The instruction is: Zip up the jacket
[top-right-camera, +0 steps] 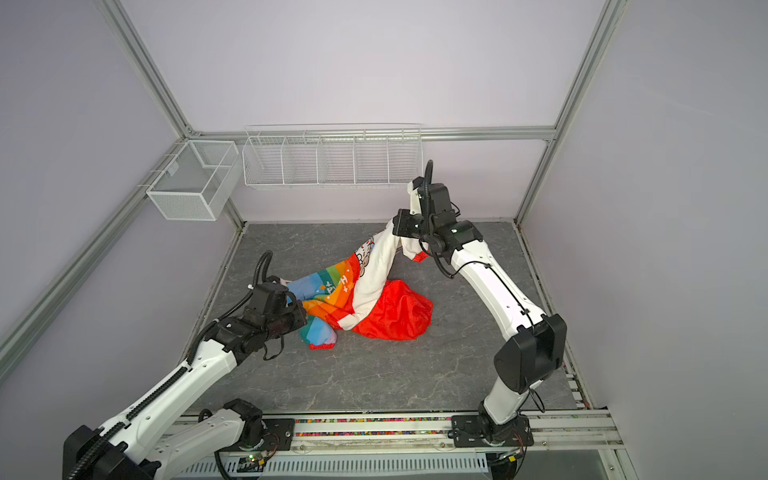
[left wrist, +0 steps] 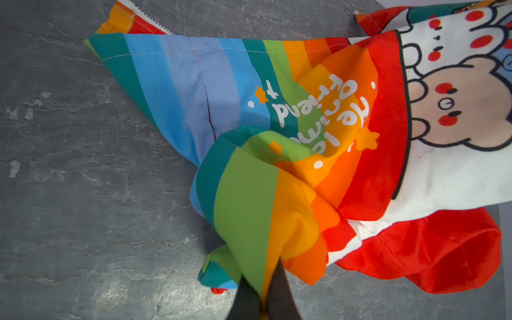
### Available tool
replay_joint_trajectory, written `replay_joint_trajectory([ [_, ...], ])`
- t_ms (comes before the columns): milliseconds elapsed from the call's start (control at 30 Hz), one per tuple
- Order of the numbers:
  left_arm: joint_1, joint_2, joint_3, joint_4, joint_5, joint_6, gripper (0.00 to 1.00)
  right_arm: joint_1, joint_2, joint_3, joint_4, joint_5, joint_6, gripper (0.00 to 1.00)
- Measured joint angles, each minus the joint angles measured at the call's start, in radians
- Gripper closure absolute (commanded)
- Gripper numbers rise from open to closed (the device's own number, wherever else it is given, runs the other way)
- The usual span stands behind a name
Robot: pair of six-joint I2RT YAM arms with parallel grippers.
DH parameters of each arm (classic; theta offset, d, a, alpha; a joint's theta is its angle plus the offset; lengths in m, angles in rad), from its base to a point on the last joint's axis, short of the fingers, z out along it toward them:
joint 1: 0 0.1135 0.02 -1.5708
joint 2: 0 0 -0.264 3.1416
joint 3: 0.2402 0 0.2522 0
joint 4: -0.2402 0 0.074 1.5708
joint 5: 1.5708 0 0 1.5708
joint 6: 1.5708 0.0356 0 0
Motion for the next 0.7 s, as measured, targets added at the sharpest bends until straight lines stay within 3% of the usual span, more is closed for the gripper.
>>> replay_joint_trajectory([
  [400, 0.000, 0.054, 0.216, -0.066, -0.026, 0.098, 1.00, -0.116, -0.246, -0.117, -0.056, 0.028, -0.026, 0.93],
  [700, 0.018, 0.232, 0.342, -0.081, -0.053, 0.165, 1.00, -0.158, -0.246, -0.308, -0.170, 0.108, -0.051, 0.93],
])
